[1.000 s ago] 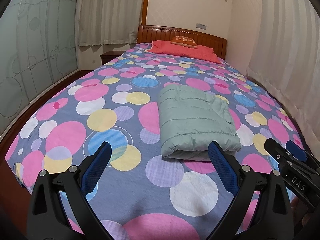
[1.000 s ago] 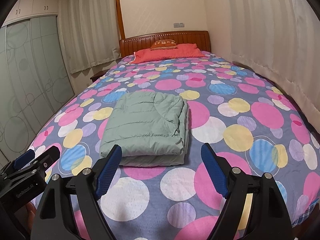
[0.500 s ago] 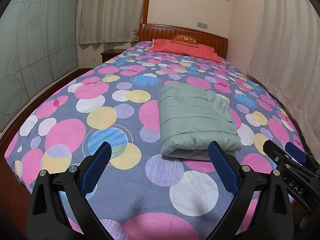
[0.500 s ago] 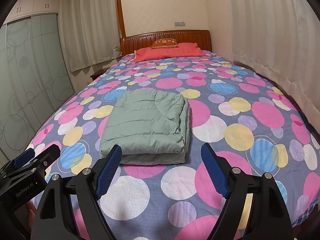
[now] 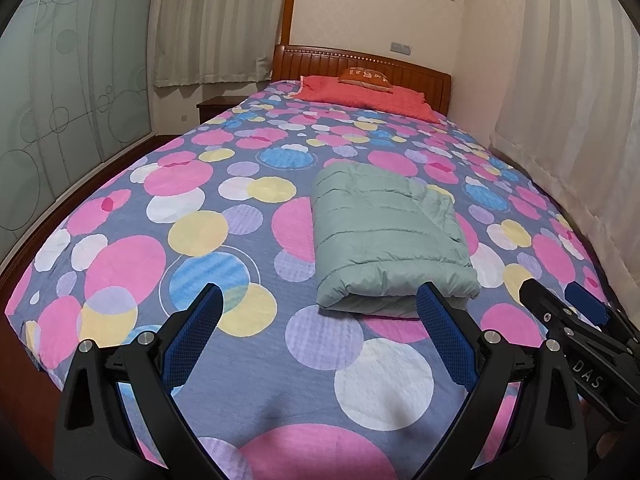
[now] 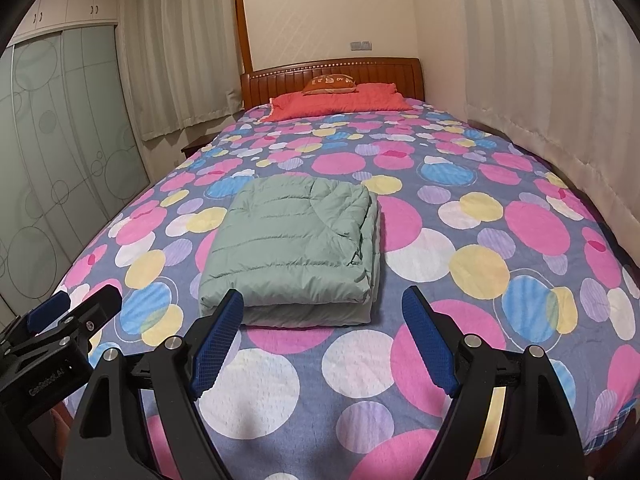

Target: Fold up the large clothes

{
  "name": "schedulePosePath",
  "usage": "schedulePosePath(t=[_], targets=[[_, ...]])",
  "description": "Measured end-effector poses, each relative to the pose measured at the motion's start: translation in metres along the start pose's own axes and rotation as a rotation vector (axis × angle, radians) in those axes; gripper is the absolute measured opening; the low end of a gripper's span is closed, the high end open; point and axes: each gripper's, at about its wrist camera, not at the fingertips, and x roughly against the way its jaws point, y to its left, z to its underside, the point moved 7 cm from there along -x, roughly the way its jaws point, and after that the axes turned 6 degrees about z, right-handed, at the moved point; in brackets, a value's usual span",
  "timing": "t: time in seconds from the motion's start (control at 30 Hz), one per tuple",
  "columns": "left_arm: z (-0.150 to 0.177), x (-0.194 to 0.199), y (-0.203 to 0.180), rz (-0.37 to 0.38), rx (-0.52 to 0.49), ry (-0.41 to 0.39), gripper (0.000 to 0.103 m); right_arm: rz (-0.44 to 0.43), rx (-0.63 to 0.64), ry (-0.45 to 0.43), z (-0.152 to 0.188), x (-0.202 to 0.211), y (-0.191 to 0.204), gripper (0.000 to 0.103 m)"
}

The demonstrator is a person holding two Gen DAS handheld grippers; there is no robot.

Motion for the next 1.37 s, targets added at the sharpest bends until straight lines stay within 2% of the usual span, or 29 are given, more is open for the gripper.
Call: schedulePosePath(t=[0.8,0.87,1.13,1.37], targets=[[-0.001,-0.009,0.001,0.004,-0.023,0.012,0.097,0.001,0.013,0.037,0.013,-0.01,-0.001,0.08],[-0.001,-0.011,0.002,0.009,-0.025,0.016,0.101,0.001,0.016,0.041,0.013,-0.011,-0.001,0.08],[-0.001,-0.021,0.001,0.011,-0.038,0.012,0.101,0.003,0.023,0.056,0.013,-0.018,-0.002,0.08],[-0.001,-0.037,0.009,0.003,-0.026,0.035,0.101,0.037,-0.013,0.084,0.013,-0.037,-0.027,0.08]])
